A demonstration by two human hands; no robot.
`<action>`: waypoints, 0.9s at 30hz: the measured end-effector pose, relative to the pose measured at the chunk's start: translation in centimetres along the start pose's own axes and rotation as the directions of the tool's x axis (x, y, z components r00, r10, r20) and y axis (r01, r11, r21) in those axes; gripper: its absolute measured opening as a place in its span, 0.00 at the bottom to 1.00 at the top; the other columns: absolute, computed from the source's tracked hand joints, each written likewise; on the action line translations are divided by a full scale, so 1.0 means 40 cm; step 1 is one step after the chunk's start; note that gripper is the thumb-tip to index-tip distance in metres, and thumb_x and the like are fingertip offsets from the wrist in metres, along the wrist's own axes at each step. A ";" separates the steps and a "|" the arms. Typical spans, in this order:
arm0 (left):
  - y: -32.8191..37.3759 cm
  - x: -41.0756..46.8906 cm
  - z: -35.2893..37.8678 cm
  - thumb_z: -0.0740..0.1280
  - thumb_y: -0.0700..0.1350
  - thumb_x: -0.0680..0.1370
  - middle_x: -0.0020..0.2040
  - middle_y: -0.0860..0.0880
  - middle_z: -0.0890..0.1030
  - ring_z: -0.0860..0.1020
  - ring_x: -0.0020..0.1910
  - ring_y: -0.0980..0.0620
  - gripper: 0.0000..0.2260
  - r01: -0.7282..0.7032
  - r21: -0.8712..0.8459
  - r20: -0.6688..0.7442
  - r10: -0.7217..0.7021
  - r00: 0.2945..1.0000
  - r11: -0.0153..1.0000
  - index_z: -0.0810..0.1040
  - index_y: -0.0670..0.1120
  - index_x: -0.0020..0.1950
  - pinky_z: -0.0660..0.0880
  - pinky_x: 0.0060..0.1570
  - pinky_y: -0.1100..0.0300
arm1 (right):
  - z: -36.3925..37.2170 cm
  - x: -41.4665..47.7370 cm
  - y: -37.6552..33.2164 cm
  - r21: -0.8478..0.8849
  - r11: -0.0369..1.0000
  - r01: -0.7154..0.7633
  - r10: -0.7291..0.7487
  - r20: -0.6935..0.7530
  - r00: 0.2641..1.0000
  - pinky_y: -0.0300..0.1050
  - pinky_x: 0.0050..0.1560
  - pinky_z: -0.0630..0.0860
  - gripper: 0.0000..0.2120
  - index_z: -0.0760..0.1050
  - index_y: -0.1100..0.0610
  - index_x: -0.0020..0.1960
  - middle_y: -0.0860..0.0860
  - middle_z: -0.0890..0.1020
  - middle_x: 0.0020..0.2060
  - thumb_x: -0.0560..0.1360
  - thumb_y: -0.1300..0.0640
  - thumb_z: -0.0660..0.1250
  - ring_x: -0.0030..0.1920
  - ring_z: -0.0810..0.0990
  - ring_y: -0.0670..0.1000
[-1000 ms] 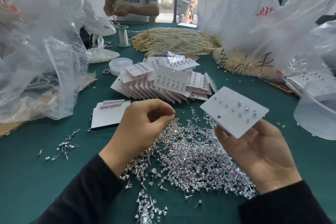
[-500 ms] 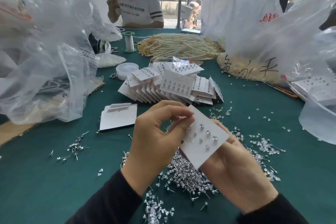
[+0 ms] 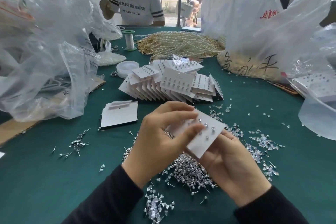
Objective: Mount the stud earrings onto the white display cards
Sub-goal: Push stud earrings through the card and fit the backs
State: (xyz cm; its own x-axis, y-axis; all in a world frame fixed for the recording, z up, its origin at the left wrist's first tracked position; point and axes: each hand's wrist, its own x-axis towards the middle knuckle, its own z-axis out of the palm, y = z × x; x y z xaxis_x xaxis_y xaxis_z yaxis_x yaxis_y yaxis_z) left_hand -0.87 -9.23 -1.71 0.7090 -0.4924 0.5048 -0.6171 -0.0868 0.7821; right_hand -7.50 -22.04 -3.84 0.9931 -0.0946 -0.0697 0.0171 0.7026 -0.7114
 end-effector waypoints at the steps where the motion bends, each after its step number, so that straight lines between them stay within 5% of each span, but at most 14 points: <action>1: -0.001 -0.004 -0.004 0.73 0.55 0.64 0.56 0.53 0.78 0.75 0.57 0.58 0.21 -0.032 0.039 0.084 0.029 0.996 0.999 0.81 0.47 0.53 0.71 0.58 0.63 | 0.003 0.000 -0.003 0.007 1.000 -0.005 0.005 -0.033 0.999 0.47 0.45 0.80 0.11 0.83 0.60 0.47 0.57 0.85 0.43 0.66 0.59 0.71 0.43 0.84 0.52; 4: -0.008 -0.013 -0.008 0.77 0.55 0.59 0.62 0.49 0.73 0.71 0.64 0.55 0.35 -0.139 0.180 0.290 0.082 0.953 0.974 0.74 0.43 0.63 0.69 0.63 0.58 | 0.005 -0.002 -0.010 0.094 0.995 -0.037 0.048 -0.117 0.992 0.42 0.33 0.81 0.09 0.83 0.62 0.43 0.58 0.84 0.40 0.65 0.61 0.68 0.37 0.84 0.52; 6: -0.010 -0.012 -0.007 0.76 0.49 0.63 0.61 0.48 0.75 0.72 0.62 0.54 0.30 -0.150 0.194 0.277 0.093 0.956 0.969 0.75 0.41 0.63 0.70 0.62 0.57 | 0.006 -0.005 -0.015 0.117 0.992 -0.039 0.053 -0.124 0.991 0.38 0.28 0.78 0.08 0.83 0.63 0.41 0.58 0.84 0.38 0.66 0.62 0.67 0.34 0.83 0.50; 10: -0.011 -0.011 -0.006 0.71 0.38 0.68 0.54 0.46 0.79 0.77 0.55 0.52 0.19 -0.139 0.186 0.162 0.110 0.981 0.973 0.78 0.39 0.58 0.74 0.56 0.59 | 0.007 -0.003 -0.009 0.079 0.995 -0.059 0.064 -0.054 0.996 0.40 0.41 0.79 0.10 0.83 0.64 0.46 0.59 0.84 0.45 0.71 0.64 0.64 0.46 0.84 0.53; 18: -0.020 -0.015 -0.004 0.68 0.33 0.68 0.50 0.44 0.81 0.79 0.49 0.51 0.15 -0.161 0.169 0.180 0.130 0.975 0.972 0.80 0.38 0.54 0.76 0.51 0.59 | 0.012 0.001 0.007 0.169 0.966 -0.195 0.225 -0.186 0.956 0.47 0.41 0.82 0.08 0.82 0.66 0.37 0.60 0.83 0.40 0.60 0.67 0.68 0.39 0.83 0.54; 27: -0.027 -0.008 -0.015 0.70 0.40 0.71 0.43 0.48 0.83 0.81 0.43 0.52 0.07 -0.174 0.152 0.225 0.137 0.965 0.973 0.82 0.41 0.48 0.76 0.44 0.54 | 0.004 -0.004 0.001 -0.198 0.971 -0.132 0.108 -0.128 0.986 0.42 0.39 0.78 0.07 0.82 0.62 0.40 0.58 0.81 0.39 0.65 0.60 0.70 0.38 0.79 0.49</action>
State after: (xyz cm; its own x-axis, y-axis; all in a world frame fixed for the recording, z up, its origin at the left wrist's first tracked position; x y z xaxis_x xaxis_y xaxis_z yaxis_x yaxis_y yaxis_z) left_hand -0.23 -8.45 -2.50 0.5226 -0.6816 0.5122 -0.7756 -0.1306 0.6176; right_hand -7.64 -21.90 -3.75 0.9660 -0.1075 -0.2351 -0.1377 0.5556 -0.8200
